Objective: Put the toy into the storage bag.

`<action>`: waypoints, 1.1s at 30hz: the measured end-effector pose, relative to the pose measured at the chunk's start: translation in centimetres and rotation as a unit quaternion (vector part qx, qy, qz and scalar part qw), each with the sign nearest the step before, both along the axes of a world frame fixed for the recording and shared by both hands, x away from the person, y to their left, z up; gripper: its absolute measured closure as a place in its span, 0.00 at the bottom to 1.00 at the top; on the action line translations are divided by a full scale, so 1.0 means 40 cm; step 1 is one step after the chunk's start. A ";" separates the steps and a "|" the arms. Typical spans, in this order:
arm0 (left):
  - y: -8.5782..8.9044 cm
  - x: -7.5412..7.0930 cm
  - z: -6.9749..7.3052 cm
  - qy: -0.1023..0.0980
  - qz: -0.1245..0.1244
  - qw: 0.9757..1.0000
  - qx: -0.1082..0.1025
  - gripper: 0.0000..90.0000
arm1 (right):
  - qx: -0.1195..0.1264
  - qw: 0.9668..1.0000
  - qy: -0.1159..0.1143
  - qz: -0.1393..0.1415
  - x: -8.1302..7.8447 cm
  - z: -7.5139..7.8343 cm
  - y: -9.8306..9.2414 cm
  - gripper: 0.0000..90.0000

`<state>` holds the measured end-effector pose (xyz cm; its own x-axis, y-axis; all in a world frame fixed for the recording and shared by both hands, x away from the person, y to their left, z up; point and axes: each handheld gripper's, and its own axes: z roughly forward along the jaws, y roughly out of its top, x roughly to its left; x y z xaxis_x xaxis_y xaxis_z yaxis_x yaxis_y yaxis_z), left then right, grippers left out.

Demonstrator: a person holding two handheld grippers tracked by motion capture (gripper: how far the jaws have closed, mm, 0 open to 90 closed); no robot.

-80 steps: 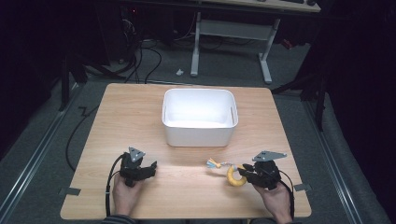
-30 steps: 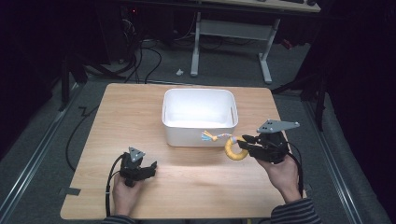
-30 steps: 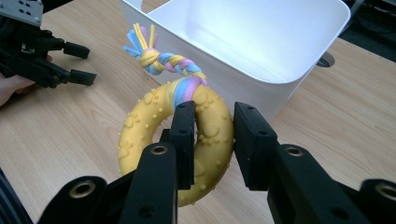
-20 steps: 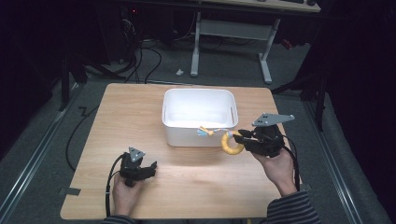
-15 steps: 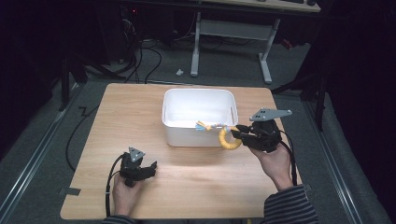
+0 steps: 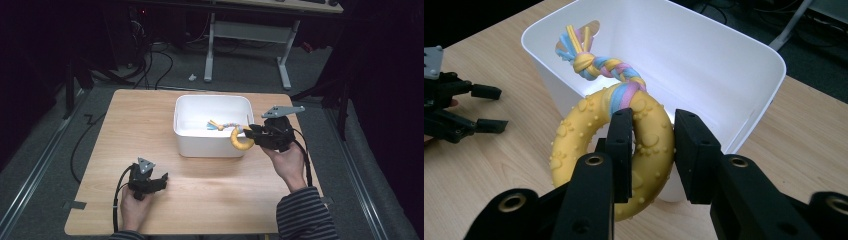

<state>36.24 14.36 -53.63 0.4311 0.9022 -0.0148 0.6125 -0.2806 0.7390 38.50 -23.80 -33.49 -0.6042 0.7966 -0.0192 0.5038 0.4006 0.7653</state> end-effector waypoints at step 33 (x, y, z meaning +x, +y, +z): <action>0.000 -0.001 0.000 0.000 0.000 1.000 0.001 0.26 | -0.038 0.997 0.016 -0.062 0.149 -0.053 0.062 0.79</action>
<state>36.21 14.35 -53.64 0.4319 0.9018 -0.0134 0.6118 -0.2820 0.7391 44.46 -21.32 -35.60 -0.5027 0.8620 -0.0655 0.5765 0.3908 0.7176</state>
